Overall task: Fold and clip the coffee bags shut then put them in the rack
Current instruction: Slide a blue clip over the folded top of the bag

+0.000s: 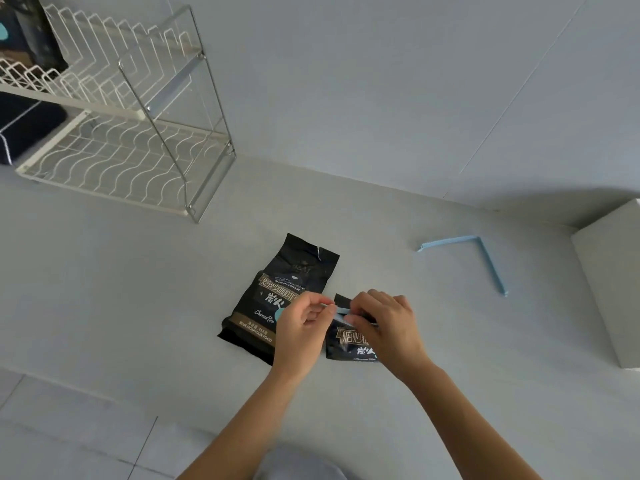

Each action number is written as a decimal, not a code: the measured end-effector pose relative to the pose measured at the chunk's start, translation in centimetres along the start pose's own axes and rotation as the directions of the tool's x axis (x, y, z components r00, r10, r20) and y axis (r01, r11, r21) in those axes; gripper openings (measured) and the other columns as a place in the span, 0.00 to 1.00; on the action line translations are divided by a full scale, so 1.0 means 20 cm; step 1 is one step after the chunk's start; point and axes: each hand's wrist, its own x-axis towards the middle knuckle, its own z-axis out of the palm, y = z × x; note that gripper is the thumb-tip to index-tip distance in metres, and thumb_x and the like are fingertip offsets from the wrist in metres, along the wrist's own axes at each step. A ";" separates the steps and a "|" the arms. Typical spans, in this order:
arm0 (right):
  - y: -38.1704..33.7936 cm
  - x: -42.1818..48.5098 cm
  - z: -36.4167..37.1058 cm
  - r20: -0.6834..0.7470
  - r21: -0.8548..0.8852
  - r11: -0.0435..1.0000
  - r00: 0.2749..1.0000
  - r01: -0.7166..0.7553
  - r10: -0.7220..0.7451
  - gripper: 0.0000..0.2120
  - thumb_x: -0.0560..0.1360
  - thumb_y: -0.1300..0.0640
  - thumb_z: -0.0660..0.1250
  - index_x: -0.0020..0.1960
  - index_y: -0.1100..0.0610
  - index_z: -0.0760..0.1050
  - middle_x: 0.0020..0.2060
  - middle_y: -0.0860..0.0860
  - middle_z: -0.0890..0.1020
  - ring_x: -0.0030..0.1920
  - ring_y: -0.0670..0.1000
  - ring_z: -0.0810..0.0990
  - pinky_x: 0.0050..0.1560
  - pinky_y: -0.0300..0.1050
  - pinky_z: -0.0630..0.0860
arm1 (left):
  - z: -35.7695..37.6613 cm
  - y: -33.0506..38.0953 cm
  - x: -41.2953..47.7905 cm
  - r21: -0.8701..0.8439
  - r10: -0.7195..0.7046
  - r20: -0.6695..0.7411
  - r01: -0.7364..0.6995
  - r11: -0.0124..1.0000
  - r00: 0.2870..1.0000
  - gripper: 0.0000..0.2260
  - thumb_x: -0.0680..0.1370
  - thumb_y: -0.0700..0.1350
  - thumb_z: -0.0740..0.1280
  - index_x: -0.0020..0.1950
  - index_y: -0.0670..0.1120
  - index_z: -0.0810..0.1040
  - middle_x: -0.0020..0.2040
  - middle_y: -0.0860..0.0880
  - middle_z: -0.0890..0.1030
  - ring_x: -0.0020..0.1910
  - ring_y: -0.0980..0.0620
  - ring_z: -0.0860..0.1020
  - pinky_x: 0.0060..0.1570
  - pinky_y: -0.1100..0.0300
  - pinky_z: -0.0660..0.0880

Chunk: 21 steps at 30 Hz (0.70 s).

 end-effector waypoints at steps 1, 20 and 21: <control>0.01 0.01 0.00 -0.009 0.013 1.000 1.000 0.020 -0.020 0.06 0.74 0.52 0.65 0.40 0.52 0.72 0.32 0.46 0.76 0.34 0.49 0.74 0.40 0.47 0.67 | 0.00 0.00 0.00 -0.004 -0.010 0.001 0.010 1.000 1.000 0.02 0.74 0.39 0.68 0.45 0.44 0.79 0.41 0.47 0.83 0.40 0.57 0.80 0.42 0.70 0.76; 0.06 0.06 0.04 -0.017 0.228 0.973 0.999 0.032 -0.029 0.08 0.73 0.54 0.67 0.38 0.53 0.70 0.30 0.40 0.68 0.31 0.44 0.64 0.37 0.35 0.61 | -0.03 0.01 0.08 -0.015 -0.309 0.060 0.311 0.950 0.949 0.05 0.74 0.44 0.69 0.47 0.43 0.78 0.39 0.48 0.84 0.36 0.55 0.80 0.39 0.63 0.80; 0.07 0.06 0.02 0.002 0.205 0.978 0.999 0.047 -0.048 0.08 0.74 0.52 0.66 0.39 0.52 0.70 0.30 0.40 0.69 0.31 0.44 0.65 0.37 0.35 0.62 | -0.03 0.01 0.08 0.016 -0.333 0.090 0.333 0.943 0.939 0.07 0.74 0.46 0.69 0.47 0.43 0.78 0.38 0.48 0.82 0.35 0.56 0.79 0.38 0.62 0.79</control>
